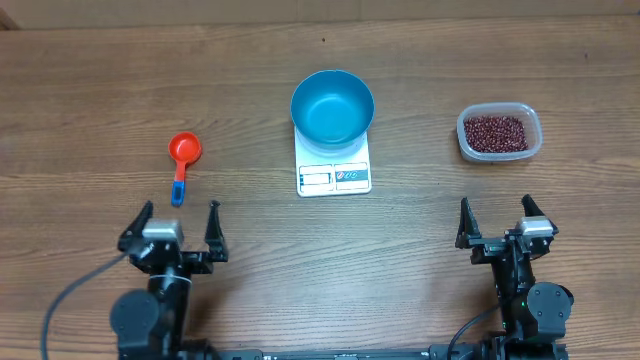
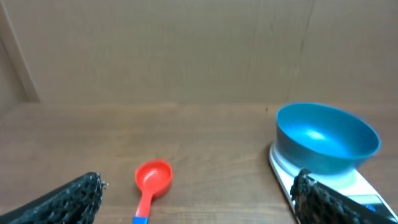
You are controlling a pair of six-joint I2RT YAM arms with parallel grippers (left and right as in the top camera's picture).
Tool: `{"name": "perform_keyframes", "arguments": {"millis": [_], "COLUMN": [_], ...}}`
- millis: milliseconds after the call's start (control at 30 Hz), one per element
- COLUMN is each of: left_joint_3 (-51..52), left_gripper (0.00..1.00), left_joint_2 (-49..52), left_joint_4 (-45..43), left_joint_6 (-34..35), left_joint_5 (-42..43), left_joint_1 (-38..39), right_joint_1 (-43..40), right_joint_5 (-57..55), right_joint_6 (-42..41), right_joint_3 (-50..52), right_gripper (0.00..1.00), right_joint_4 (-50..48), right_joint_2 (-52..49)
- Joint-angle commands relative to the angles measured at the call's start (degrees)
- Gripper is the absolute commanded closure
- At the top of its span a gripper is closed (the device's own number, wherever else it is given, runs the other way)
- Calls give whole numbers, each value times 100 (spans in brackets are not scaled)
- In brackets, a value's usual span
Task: Scoop item into bowl and weigh 150g on scale
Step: 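Reach the left gripper down to the red scoop and grasp its cup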
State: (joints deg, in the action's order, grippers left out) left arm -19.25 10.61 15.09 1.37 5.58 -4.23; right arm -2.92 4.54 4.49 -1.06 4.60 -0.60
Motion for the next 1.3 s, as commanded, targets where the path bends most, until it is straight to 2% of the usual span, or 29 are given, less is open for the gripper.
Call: {"name": "perform_keyframes", "arguments": {"millis": [0, 100, 233, 367, 500, 567, 633, 733, 867, 1000, 1033, 1167, 1267], "left_joint_3": [-1054, -1950, -3086, -4352, -6022, -6738, -7020, -7049, -7049, -7049, -7049, -7049, -7047], "left_gripper": [0, 0, 0, 0, 0, 0, 0, 0, 1, 14, 20, 25, 39], "left_joint_2": [1209, 2391, 3945, 5591, 7322, 8144, 8609, 9245, 9639, 9976, 10069, 10334, 10537], "left_joint_4": [323, 745, 1290, 2044, 3213, 3394, 3375, 2800, 2651, 2601, 2621, 2675, 2688], "left_joint_6": [-11, -55, -448, -437, -437, -439, -452, -463, -472, -616, -704, -938, -1016], "left_joint_5": [26, 127, 483, 595, 638, 758, 577, 520, 341, 278, 275, 278, 289], "left_joint_1": [-26, -26, -28, -31, -72, -101, -103, -105, -232, -616, -756, -1084, -1152], "right_joint_1": [35, 35, 35, 35, 35, 35, 35, 35, 35, 35, 35, 35, 35], "right_joint_5": [2, 2, 2, 2, 2, 2, 2, 2, 0, 2, 2, 2, 2], "right_joint_6": [-11, -11, -11, -11, -11, -11, -11, -11, -11, -11, -11, -11, -11], "right_joint_3": [61, 61, 61, 61, 61, 61, 61, 61, 61, 61, 61, 61, 61], "right_gripper": [0, 0, 0, 0, 0, 0, 0, 0, 0, 0, 0, 0, 0], "right_joint_4": [-20, -20, -20, -20, -22, -20, -20, -20, -20, -20, -20, -22, -20], "right_joint_2": [44, 44, 44, 44, 44, 44, 44, 44, 44, 44, 44, 44, 44]}}
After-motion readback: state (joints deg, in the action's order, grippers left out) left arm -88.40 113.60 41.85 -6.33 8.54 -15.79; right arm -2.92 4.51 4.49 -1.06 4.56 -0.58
